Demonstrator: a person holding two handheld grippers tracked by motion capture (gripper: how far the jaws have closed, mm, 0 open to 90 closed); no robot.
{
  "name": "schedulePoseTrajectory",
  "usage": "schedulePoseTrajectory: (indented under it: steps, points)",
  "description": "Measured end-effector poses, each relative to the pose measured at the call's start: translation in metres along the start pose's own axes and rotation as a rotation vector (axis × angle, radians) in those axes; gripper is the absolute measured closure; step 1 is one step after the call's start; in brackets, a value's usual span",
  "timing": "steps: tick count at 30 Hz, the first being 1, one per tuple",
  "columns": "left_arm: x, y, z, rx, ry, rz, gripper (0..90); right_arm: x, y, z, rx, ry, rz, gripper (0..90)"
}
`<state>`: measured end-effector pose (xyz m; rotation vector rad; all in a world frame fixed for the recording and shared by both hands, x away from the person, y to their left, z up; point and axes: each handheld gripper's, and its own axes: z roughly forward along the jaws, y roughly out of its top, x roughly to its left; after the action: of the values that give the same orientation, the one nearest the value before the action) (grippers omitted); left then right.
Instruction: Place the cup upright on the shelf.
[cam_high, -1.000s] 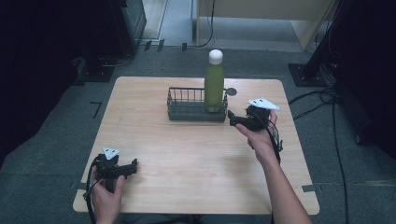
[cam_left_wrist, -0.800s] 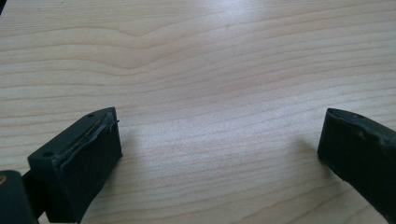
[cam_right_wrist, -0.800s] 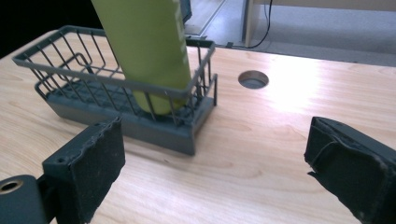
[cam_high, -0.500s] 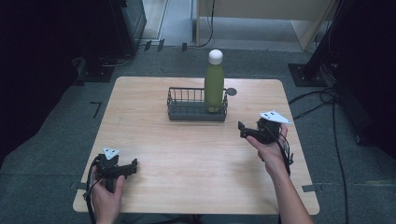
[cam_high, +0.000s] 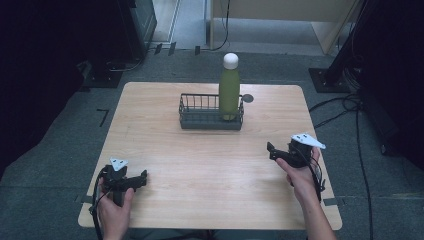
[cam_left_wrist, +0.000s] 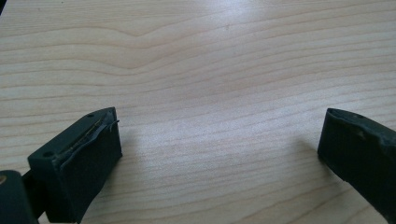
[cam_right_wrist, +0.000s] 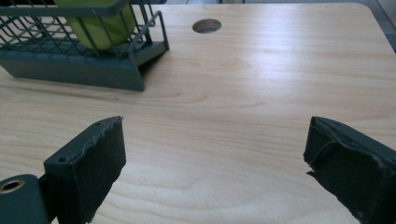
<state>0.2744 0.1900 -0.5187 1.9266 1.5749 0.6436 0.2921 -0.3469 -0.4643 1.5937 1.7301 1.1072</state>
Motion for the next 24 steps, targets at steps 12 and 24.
schedulePoseTrajectory:
  steps: [12, 24]
  points:
    - [0.000, 0.000, 0.000, 0.000, 0.000, 0.000, 0.0, -0.026, -0.038, -0.020, 0.030, -0.027, 0.055, 5.7]
    - [0.000, 0.000, 0.000, 0.000, 0.000, 0.000, 0.0, -0.048, -0.079, -0.044, 0.089, -0.086, 0.058, 5.7]
